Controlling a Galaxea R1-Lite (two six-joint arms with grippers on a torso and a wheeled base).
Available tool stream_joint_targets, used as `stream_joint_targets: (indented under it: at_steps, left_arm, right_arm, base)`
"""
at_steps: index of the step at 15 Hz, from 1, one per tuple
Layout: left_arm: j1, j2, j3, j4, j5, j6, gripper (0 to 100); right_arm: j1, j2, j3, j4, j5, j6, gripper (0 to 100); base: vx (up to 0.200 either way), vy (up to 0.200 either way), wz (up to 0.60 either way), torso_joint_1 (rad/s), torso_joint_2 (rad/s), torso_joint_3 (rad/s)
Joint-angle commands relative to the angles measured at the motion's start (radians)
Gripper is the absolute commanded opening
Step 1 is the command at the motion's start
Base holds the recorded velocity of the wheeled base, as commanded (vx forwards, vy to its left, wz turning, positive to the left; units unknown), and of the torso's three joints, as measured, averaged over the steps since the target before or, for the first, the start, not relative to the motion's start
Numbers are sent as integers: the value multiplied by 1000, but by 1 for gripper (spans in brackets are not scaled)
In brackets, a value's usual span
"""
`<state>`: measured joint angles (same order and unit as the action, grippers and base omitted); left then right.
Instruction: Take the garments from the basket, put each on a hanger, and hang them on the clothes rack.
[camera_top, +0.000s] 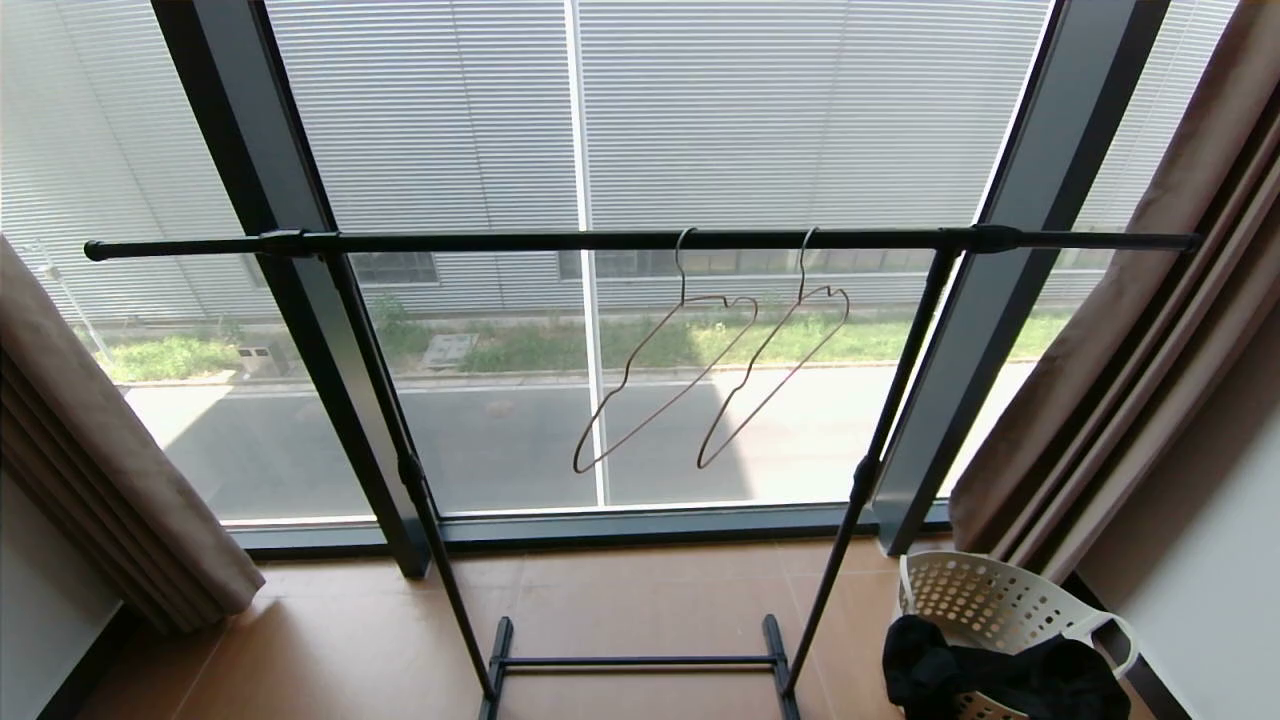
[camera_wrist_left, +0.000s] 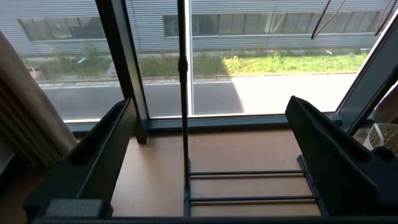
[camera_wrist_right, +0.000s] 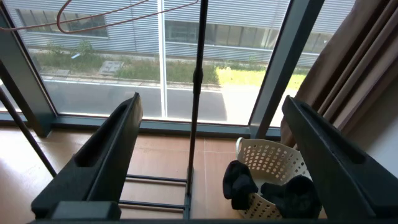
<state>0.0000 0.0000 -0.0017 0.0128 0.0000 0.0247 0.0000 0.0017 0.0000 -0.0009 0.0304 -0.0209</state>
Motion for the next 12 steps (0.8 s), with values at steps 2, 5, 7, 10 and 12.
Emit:
stream_joint_targets:
  at_steps: [2,5,7,10,12]
  left_arm:
    - [0,0,0,0,0,0,100]
    - [0,0,0,0,0,0,100]
    - [0,0,0,1,2,0,100]
    - [0,0,0,1,11,-2,100]
    - [0,0,0,1,11,3,100]
  right_arm:
    - [0,1,0,1,0,-1,100]
    - [0,1,0,-5,0,-1,100]
    - [0,0,0,-5,-4,-16,100]
    - [0,0,0,-8,-1,-10,100]
    - [0,0,0,-8,0,1,100]
  base:
    - [0,0,0,0,0,0]
    - [0,0,0,0,0,0]
    - [0,0,0,0,0,0]
    - [0,0,0,0,0,0]
    - [0,0,0,0,0,0]
